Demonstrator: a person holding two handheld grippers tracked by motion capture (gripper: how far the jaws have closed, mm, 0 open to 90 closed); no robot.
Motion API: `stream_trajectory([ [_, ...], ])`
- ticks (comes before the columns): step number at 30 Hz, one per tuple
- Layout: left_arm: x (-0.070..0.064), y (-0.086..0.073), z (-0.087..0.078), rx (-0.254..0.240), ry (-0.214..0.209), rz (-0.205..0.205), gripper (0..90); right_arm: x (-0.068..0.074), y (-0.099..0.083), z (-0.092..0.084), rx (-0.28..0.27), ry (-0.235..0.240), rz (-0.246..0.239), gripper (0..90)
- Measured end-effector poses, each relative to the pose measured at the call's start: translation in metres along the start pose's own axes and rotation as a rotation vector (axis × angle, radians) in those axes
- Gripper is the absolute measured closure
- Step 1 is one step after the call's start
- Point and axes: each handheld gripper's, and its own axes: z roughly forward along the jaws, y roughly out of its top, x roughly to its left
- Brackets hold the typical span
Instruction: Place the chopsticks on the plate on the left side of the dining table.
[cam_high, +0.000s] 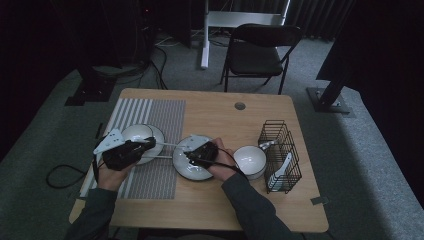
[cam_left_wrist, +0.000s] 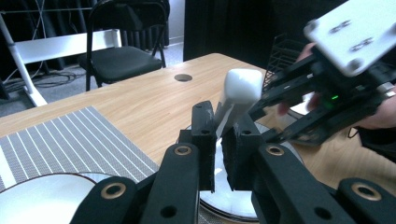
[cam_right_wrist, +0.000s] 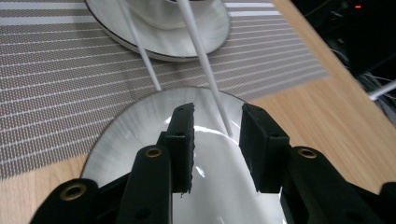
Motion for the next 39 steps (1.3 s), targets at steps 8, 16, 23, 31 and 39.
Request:
stream_trajectory([
  [8, 0.0, 0.0, -0.008, -0.012, -0.015, -0.008, 84.2, -0.001, 0.008, 0.031, 0.019, 0.019, -0.005, 67.2],
  [16, 0.005, -0.004, -0.012, -0.039, -0.036, -0.044, 84.3, -0.001, 0.008, 0.046, 0.018, 0.027, -0.02, 75.7],
  [23, 0.007, -0.003, -0.012, -0.048, -0.05, -0.049, 84.1, 0.005, 0.007, 0.046, 0.003, 0.038, -0.057, 81.2],
  [31, 0.009, -0.003, -0.01, -0.048, -0.017, -0.046, 78.8, 0.008, 0.003, 0.041, -0.019, 0.057, -0.086, 83.8],
  [39, 0.01, -0.008, -0.009, -0.047, 0.021, -0.051, 74.0, 0.012, -0.002, 0.036, -0.028, 0.077, -0.123, 86.4],
])
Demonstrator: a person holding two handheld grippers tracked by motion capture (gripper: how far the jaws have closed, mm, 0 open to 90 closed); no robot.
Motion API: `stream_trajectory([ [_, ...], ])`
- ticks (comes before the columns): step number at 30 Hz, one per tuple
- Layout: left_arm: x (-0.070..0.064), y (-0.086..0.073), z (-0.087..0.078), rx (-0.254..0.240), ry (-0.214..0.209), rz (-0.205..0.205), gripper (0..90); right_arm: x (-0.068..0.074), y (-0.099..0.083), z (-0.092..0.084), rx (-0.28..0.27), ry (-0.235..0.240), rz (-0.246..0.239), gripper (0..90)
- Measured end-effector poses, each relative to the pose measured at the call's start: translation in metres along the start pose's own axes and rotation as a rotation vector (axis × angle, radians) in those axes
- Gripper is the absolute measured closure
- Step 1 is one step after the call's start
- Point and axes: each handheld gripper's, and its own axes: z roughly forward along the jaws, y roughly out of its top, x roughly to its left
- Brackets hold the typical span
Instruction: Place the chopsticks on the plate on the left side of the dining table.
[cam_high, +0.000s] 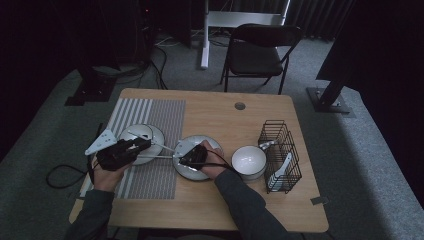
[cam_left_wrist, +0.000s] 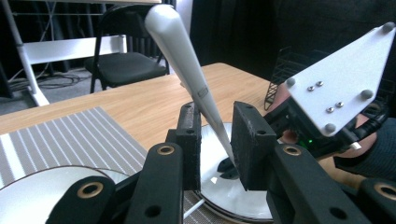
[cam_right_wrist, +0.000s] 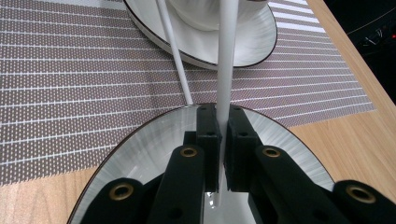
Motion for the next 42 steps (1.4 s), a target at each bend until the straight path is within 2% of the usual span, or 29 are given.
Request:
stream_trajectory([
  [11, -0.001, -0.004, -0.011, -0.043, 0.034, -0.014, 73.2, -0.004, -0.001, -0.002, 0.012, -0.018, 0.019, 86.5],
  [19, -0.007, 0.0, -0.014, -0.061, 0.048, 0.008, 74.0, -0.007, -0.001, 0.0, 0.034, -0.023, 0.059, 86.5],
  [28, -0.014, 0.007, -0.007, -0.057, 0.052, 0.049, 75.8, -0.006, 0.003, 0.003, 0.047, -0.023, 0.074, 86.6],
  [38, -0.015, 0.011, 0.008, -0.004, 0.105, 0.114, 76.4, 0.005, 0.013, 0.003, 0.04, -0.012, 0.014, 86.6],
  [42, -0.011, 0.008, 0.005, 0.0, 0.123, 0.108, 77.2, 0.007, 0.02, -0.001, 0.023, -0.014, -0.008, 86.6],
])
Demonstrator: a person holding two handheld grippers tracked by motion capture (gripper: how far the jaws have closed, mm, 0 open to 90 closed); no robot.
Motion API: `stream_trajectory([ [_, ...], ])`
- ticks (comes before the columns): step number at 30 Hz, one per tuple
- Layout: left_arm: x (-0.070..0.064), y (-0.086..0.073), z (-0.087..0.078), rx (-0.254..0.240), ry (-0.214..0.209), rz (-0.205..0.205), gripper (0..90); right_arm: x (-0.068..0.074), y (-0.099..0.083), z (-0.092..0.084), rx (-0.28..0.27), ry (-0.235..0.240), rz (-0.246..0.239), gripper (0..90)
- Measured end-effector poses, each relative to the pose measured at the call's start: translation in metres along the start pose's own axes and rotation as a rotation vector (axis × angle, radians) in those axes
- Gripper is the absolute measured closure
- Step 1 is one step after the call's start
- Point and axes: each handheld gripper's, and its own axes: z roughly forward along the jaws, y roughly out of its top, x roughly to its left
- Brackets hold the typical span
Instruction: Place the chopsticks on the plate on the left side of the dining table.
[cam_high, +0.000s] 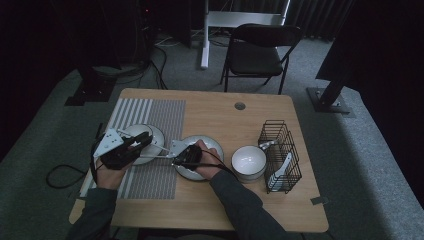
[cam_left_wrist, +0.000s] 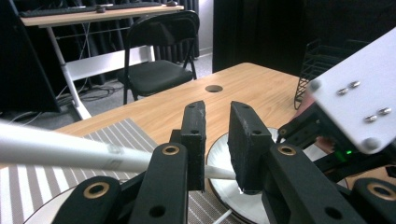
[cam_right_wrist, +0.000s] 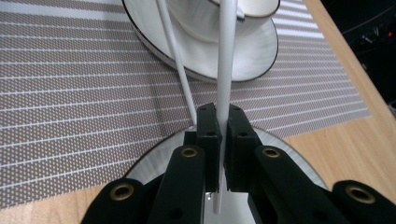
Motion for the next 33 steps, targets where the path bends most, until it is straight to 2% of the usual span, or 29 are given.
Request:
stream_trajectory([
  [10, 0.014, -0.015, -0.009, 0.031, 0.055, -0.025, 77.4, 0.004, 0.007, -0.004, -0.027, 0.023, -0.036, 86.5],
  [16, 0.026, -0.034, -0.008, 0.072, 0.081, -0.073, 77.4, 0.008, 0.01, 0.001, -0.017, 0.043, -0.055, 86.5],
  [21, 0.028, -0.039, -0.009, 0.079, 0.088, -0.089, 76.0, 0.01, 0.014, 0.012, 0.014, 0.055, -0.055, 86.6],
  [26, 0.027, -0.038, -0.015, 0.088, 0.101, -0.076, 74.8, 0.011, 0.022, 0.027, 0.051, 0.078, -0.056, 86.5],
  [31, 0.027, -0.049, -0.023, 0.107, 0.123, -0.089, 74.3, 0.016, 0.029, 0.044, 0.08, 0.109, -0.074, 86.5],
  [33, 0.027, -0.056, -0.026, 0.113, 0.128, -0.107, 74.4, 0.018, 0.029, 0.051, 0.09, 0.115, -0.082, 86.4],
])
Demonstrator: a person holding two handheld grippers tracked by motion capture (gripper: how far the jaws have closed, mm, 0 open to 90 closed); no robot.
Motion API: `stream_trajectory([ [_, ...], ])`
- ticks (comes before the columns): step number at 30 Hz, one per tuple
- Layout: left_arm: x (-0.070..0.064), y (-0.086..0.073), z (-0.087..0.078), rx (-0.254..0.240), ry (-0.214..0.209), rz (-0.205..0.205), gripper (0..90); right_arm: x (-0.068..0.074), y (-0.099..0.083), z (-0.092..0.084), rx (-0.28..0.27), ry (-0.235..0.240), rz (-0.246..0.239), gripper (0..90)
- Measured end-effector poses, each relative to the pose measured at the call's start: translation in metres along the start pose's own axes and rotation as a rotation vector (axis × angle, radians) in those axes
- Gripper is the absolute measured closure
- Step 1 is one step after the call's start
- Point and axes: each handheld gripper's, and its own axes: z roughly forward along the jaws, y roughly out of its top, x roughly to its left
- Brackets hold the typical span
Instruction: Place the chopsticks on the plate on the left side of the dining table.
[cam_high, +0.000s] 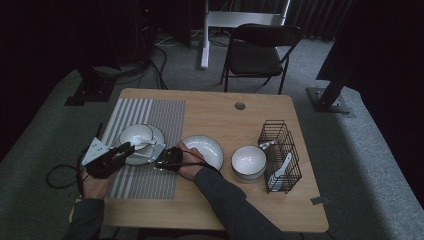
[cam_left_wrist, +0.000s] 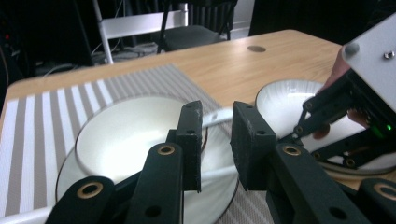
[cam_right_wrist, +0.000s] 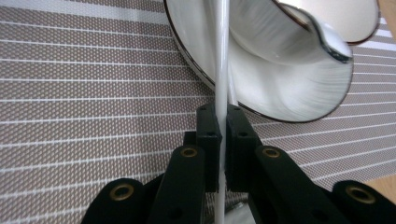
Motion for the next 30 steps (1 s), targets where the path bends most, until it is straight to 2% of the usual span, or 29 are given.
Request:
stream_trajectory([
  [5, 0.002, -0.024, 0.0, 0.037, 0.017, -0.044, 74.7, 0.0, 0.004, 0.004, 0.002, 0.007, -0.017, 86.3],
  [9, 0.005, -0.036, 0.0, 0.055, 0.029, -0.068, 74.8, 0.002, 0.009, 0.004, 0.002, 0.001, -0.042, 86.3],
  [20, 0.002, -0.048, 0.011, 0.11, 0.02, -0.064, 80.6, 0.008, 0.016, 0.01, 0.016, 0.008, -0.074, 86.3],
  [30, 0.003, -0.055, 0.02, 0.149, 0.036, -0.067, 82.8, 0.008, 0.014, 0.013, 0.038, 0.0, -0.084, 86.0],
])
